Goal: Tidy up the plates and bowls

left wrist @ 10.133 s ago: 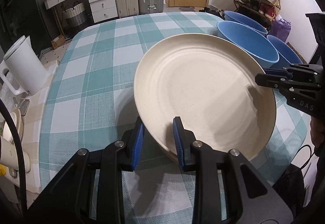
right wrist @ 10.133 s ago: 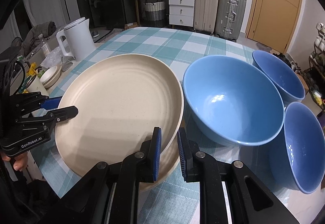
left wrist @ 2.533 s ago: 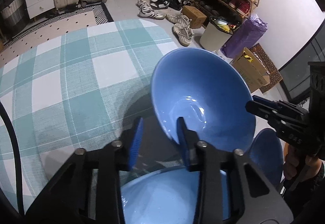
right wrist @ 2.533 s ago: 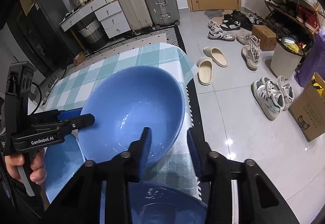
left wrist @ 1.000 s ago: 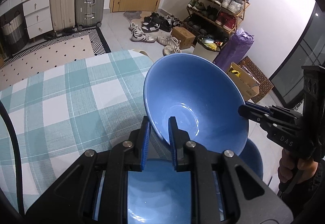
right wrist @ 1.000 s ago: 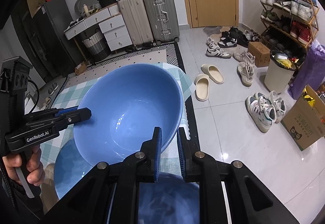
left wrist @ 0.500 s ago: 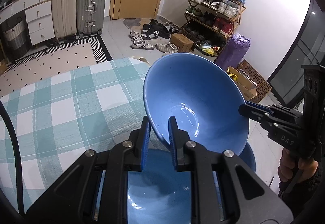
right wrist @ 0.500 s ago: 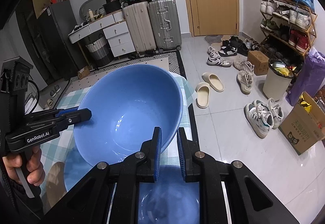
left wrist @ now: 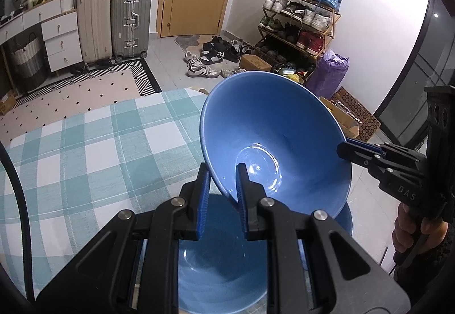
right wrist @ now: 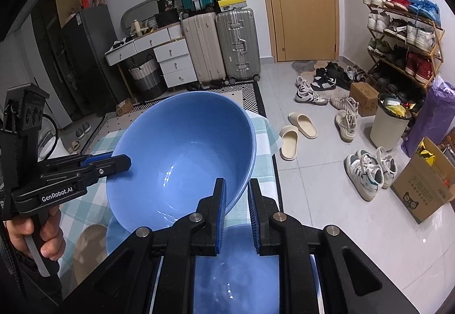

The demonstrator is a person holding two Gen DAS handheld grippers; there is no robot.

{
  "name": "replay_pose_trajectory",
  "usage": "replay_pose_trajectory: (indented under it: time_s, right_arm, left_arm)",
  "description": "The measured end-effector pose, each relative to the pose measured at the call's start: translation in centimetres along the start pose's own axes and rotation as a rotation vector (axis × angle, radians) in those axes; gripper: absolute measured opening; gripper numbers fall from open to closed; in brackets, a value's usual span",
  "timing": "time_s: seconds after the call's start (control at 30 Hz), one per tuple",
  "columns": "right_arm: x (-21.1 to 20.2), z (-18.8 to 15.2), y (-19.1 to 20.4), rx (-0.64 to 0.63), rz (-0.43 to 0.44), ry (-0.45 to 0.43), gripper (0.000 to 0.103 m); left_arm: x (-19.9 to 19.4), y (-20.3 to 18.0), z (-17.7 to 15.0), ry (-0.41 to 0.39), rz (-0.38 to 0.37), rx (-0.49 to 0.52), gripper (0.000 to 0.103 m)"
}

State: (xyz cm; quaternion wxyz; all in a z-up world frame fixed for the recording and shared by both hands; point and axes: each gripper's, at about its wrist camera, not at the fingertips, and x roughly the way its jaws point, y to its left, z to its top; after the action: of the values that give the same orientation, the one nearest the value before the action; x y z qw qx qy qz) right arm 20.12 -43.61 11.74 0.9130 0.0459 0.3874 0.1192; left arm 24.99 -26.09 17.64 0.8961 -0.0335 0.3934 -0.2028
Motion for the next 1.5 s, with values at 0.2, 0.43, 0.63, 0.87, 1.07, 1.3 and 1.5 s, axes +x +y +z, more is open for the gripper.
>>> replay_pose_trajectory:
  time_s: [0.2, 0.43, 0.63, 0.87, 1.07, 1.3, 1.5]
  right_arm:
    - [-0.9, -0.6, 1.1, -0.007, 0.013, -0.011, 0.016]
    - [-1.6, -1.4, 2.4, -0.016, 0.021, -0.019, 0.016]
    - [-1.9, -1.8, 3.0, -0.021, 0.032, -0.029, 0.016]
    - [-2.4, -2.9, 4.1, -0.022, 0.046, -0.038, 0.016]
    - [-2.4, -3.8, 5.2, -0.029, 0.06, -0.035, 0.016]
    - [-2.2, -5.1, 6.2, -0.041, 0.069, -0.024, 0.016]
    - [-1.8, -5.8, 6.6, -0.045, 0.071, -0.014, 0.016]
  left_arm:
    - [-1.8, -0.2, -1.2, -0.011, 0.013, 0.004, 0.015]
    - [-3.7, 0.0, -2.6, -0.015, 0.025, -0.001, 0.015]
    - [-5.2, 0.1, -3.7, -0.025, 0.034, -0.001, 0.015]
    - [-7.0, 0.2, -5.3, -0.032, 0.053, -0.005, 0.015]
    - [-8.0, 0.8, -6.7, -0.031, 0.066, -0.018, 0.015]
    - [-9.1, 1.0, -8.3, -0.035, 0.075, -0.027, 0.015]
    - [-9.5, 1.3, -9.4, -0.029, 0.078, -0.032, 0.015]
